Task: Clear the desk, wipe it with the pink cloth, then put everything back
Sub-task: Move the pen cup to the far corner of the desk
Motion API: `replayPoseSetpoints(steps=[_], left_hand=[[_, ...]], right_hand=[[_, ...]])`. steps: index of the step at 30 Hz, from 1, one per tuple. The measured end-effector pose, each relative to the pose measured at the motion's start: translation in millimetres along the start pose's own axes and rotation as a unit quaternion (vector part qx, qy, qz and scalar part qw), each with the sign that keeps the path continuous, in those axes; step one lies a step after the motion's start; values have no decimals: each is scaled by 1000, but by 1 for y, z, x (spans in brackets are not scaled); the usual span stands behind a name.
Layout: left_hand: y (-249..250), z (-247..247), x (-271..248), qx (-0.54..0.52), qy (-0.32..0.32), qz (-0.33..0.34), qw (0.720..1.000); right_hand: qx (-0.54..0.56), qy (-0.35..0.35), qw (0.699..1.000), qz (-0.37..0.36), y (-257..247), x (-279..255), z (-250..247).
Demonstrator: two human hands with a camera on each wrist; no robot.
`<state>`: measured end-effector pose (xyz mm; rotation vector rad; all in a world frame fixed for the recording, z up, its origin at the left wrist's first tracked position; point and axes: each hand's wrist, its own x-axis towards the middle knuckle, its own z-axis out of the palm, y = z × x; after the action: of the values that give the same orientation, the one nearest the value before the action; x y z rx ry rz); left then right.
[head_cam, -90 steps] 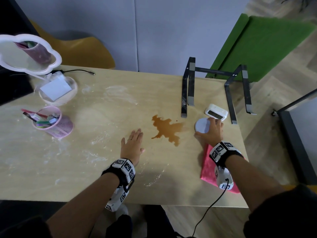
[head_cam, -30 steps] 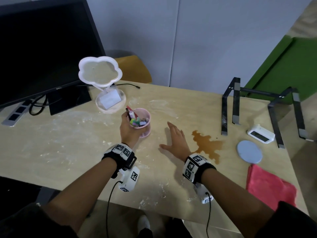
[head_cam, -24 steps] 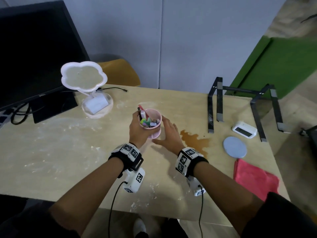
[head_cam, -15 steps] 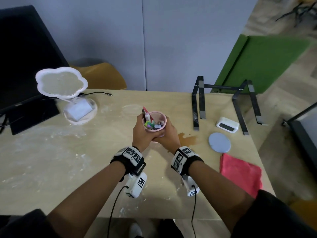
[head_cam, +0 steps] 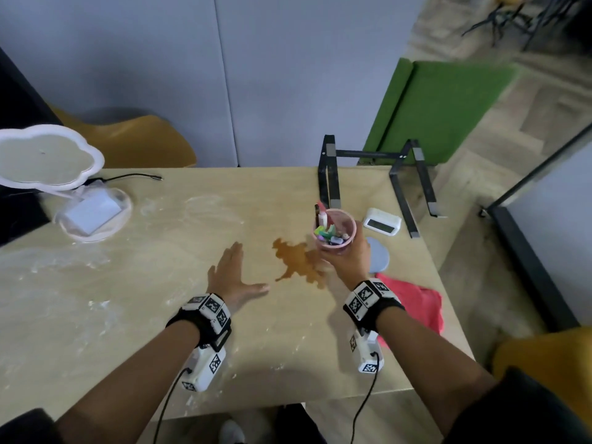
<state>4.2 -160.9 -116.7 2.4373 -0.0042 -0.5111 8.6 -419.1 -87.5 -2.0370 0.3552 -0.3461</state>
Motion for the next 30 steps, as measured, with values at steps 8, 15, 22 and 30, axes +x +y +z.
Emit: replayPoseSetpoints(steps=[8,15,22,30], left_hand=[[-18,15,-6,160,-39,-32,986],[-21,16,-4,165,-20,-34,986],[-22,17,-3,160,-4,-36,986],[-21,16,-3,174,-13,-38,984]], right_hand=[[-25,96,992,72,53,15,-106],[-51,183,973,133,81,23,-136],[-9,211,961,179,88,26,-129],[-36,184,956,224,90,19,-125]])
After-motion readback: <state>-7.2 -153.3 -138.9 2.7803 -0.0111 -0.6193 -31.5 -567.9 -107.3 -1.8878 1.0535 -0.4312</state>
